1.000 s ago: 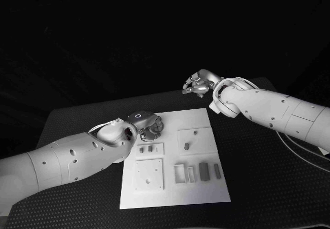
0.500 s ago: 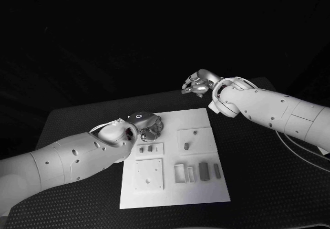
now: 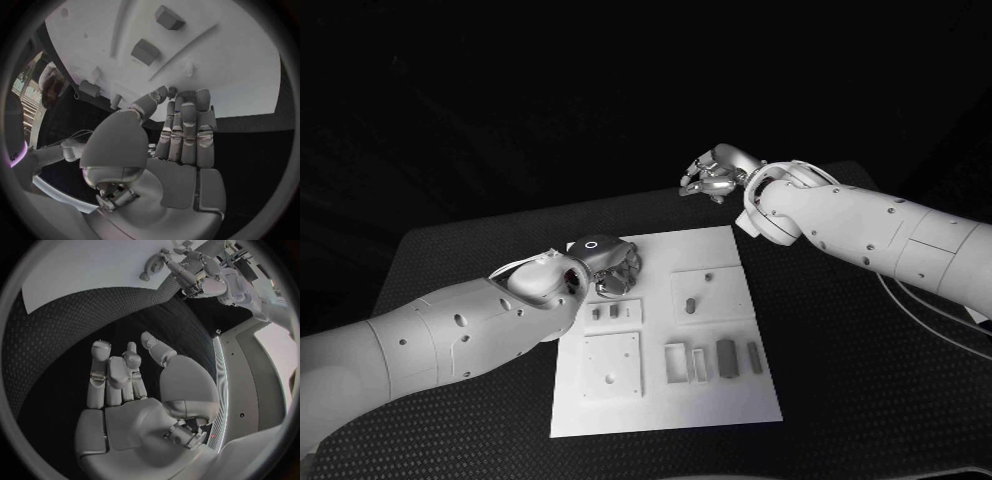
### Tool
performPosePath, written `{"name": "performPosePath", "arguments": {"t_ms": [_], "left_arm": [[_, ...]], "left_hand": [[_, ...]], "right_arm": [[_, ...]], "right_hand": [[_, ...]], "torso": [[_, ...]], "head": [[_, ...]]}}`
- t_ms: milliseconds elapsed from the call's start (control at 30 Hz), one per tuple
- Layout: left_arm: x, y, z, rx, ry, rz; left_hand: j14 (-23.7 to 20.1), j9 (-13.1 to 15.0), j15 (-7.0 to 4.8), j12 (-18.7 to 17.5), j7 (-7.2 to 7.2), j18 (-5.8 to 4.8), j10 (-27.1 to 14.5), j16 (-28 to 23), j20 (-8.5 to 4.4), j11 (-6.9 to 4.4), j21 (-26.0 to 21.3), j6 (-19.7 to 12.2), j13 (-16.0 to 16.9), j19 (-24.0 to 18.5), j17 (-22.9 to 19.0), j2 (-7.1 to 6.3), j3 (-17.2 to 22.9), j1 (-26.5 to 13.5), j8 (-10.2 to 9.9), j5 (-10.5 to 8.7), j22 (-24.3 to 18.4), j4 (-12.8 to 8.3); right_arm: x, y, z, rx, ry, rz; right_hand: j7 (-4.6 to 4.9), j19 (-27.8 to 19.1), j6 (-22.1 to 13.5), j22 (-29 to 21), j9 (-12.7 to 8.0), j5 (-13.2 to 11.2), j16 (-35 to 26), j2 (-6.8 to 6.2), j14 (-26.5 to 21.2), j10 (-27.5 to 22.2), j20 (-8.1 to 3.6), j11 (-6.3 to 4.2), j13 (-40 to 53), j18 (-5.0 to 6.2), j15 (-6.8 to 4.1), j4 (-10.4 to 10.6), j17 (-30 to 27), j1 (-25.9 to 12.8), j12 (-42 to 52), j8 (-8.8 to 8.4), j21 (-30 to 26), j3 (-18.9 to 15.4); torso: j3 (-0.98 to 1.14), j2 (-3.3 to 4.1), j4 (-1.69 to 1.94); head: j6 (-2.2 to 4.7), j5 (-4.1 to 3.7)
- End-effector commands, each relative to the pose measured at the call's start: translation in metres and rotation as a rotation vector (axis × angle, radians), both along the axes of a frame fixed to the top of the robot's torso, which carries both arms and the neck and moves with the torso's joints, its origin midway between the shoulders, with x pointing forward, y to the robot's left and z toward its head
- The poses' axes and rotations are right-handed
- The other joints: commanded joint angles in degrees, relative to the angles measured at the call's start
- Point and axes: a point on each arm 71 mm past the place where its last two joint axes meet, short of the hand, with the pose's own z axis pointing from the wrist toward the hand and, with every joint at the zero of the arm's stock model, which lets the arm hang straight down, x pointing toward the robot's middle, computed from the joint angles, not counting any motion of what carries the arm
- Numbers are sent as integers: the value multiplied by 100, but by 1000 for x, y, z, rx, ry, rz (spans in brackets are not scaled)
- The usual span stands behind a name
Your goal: Assemble the parts on the task board
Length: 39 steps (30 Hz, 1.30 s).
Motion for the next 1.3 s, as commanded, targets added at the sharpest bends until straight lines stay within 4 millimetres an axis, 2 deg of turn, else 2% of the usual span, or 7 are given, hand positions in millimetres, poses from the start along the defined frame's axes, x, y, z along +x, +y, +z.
{"name": "performPosePath", "arguments": {"t_ms": [33,400,1300], "left_arm": [[-1,-1,-1,15,6,-8],[-2,-3,-3,24,27,-15],[-7,-5,-1,-21,46,-27]], "left_hand": [[67,-16,-15,-7,-6,351,95,104,-17,-17,68,61,29,73,21,36,25,50,51,21,70,1],[87,-50,-51,2,-35,363,194,273,-50,-53,157,121,104,132,25,76,33,42,118,30,216,4],[128,-73,-79,-4,-68,366,274,342,-72,-82,179,180,152,151,-22,122,57,41,179,54,271,-14]], "right_arm": [[0,2,0,0,3,15],[0,2,0,0,3,16],[0,3,0,1,3,17]], "right_hand": [[32,2,5,111,6,-18,-32,4,-11,0,-26,-1,-7,156,-31,15,6,-40,3,-37,-30,2],[32,2,7,111,8,-18,-32,6,-11,0,-26,-1,-8,156,-31,14,7,-39,3,-37,-31,2],[31,2,8,111,11,-18,-33,10,-10,1,-26,-2,-8,156,-32,10,8,-40,4,-38,-31,2]], "torso": [[0,-3,117],[-1,-3,119],[-3,-3,116]], "head": [[-13,-6],[-31,-6],[-30,1]]}}
